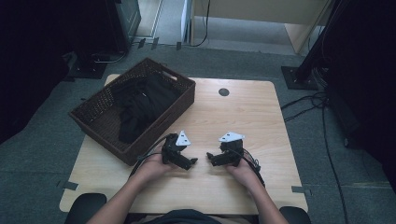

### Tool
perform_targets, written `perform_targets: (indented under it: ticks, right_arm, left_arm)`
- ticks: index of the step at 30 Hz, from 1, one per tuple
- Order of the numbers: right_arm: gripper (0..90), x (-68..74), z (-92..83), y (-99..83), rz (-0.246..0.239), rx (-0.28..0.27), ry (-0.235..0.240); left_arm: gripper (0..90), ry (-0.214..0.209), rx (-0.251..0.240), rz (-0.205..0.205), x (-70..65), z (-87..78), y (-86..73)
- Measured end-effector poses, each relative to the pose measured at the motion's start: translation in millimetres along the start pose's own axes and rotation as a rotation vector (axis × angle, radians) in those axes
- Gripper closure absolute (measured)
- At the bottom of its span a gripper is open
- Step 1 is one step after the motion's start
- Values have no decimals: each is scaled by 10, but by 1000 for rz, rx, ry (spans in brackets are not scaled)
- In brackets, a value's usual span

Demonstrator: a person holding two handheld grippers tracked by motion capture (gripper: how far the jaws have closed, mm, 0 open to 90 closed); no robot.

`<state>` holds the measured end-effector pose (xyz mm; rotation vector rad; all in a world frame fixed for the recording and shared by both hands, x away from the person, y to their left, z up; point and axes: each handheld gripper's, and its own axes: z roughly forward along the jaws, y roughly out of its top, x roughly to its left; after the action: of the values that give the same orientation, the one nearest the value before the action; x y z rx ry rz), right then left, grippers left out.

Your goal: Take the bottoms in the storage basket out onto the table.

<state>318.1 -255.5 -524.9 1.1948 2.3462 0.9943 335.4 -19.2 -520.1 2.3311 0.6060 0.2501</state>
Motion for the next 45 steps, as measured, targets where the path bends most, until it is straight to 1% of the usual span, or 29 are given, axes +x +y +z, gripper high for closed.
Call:
perform_targets:
  ticks: [25, 36, 37, 40, 43, 44, 45]
  right_arm:
    - [2, 5, -6, -5, -8, 1, 5]
    - [2, 5, -6, -5, -9, 1, 5]
    - [2, 5, -6, -5, -8, 1, 5]
    - [2, 5, -6, -5, -9, 1, 6]
    - [2, 5, -6, -5, -9, 1, 5]
    - [2, 5, -6, -5, -10, 1, 6]
    - [2, 5, -6, -5, -10, 1, 6]
  left_arm:
    - [22, 6, 0, -6, -2, -2, -1]
    - [28, 14, 12, -15, -14, -11, 13]
    - [69, 11, 18, -14, -18, -29, 20]
    - [138, 7, 27, -10, -27, -53, 30]
    - [138, 4, 32, -9, -31, -55, 36]
    - [138, -2, 50, 3, -32, -64, 48]
    - [139, -8, 54, 0, -34, -68, 53]
